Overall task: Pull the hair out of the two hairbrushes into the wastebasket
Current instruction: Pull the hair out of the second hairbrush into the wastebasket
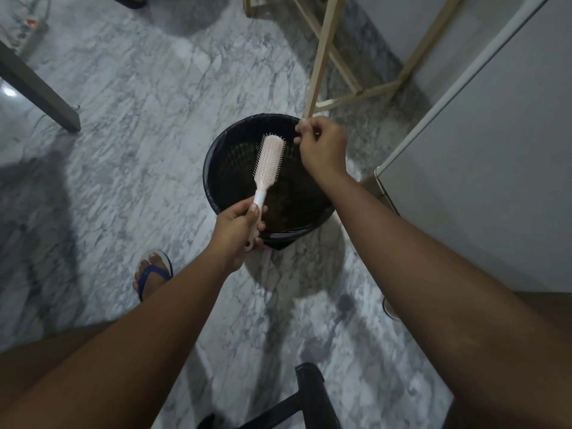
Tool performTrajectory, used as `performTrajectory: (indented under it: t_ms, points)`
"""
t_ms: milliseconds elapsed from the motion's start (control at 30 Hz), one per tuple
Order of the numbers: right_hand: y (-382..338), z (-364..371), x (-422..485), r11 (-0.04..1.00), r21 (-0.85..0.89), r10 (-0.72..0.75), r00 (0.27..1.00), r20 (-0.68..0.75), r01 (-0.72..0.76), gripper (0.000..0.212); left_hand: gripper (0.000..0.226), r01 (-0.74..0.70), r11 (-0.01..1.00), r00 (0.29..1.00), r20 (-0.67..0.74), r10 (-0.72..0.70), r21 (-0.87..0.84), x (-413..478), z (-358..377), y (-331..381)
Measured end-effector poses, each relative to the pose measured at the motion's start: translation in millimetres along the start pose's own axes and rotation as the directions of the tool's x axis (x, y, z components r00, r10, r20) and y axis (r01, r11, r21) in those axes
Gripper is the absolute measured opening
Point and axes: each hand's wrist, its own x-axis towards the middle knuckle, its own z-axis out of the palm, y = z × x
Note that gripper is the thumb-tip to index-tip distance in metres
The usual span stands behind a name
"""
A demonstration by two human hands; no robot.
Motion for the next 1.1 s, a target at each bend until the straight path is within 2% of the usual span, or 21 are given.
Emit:
performTrajectory:
  t_ms: [67, 200, 267, 400, 500, 633, 733, 833, 900, 1033, 1100]
  points:
    - [3.9, -2.3, -0.4, 1.000, -0.014, 0.015, 1.000, -0.013, -0.016, 0.025, 0.028, -0.010, 1.000, 1.000, -0.006, 0.010, -0.007, 0.6, -1.6, 2.0]
    - [8.1, -2.8, -11.6, 0.990, -0.101, 0.114, 0.971, 0.212, -0.094, 0.027, 0.028, -0.033, 0.999, 0.999, 0.002, 0.033, 0.007, 1.4, 1.0, 4.3]
    - [5.4, 0.0, -15.5, 0.986, -0.106, 0.150, 0.955, 0.255, -0.126, 0.032, 0.028, -0.053, 0.998, 0.998, 0.024, 0.052, 0.047, -0.1, 2.6, 3.7]
    - [1.5, -0.1, -10.8, 0.970, -0.237, 0.109, 0.970, 0.215, -0.057, 0.031, 0.029, -0.094, 0.984, 0.995, 0.025, 0.091, 0.149, -2.0, 1.1, 2.5]
    - [1.2, -2.8, -8.1, 0.962, -0.268, 0.113, 0.972, 0.207, -0.055, 0.022, 0.031, -0.119, 0.966, 0.993, 0.013, 0.120, 0.229, 0.3, -0.9, 1.7]
    - [1.7, -1.2, -6.1, 0.950, -0.311, 0.092, 0.975, 0.200, -0.026, 0.019, 0.031, -0.107, 0.966, 0.994, 0.010, 0.108, 0.233, 0.7, 3.3, -0.2]
    - [0.3, -1.1, -2.3, 0.977, -0.202, 0.107, 0.977, 0.186, -0.069, 0.024, 0.030, -0.062, 0.988, 0.998, -0.003, 0.063, 0.140, 0.3, 6.6, 0.7]
    - [4.2, -1.7, 2.7, 0.985, -0.058, 0.167, 0.981, 0.100, -0.162, 0.033, 0.029, -0.056, 0.992, 0.998, -0.007, 0.057, 0.115, 1.1, 4.8, 2.2]
    - [7.2, -4.3, 3.8, 0.983, -0.039, 0.180, 0.982, 0.049, -0.178, 0.035, 0.029, -0.050, 0.994, 0.999, -0.010, 0.052, 0.099, 1.6, 3.3, 3.0]
    - [3.9, -4.5, -5.9, 0.984, -0.180, 0.025, 0.989, 0.144, 0.001, 0.023, 0.030, -0.034, 0.996, 0.999, -0.023, 0.036, 0.077, 3.1, 3.3, 2.6]
    - [2.5, -0.7, -10.8, 0.975, -0.219, 0.015, 0.976, 0.218, 0.034, 0.030, 0.029, -0.032, 0.997, 0.999, -0.017, 0.033, 0.072, 1.4, 7.7, 3.0]
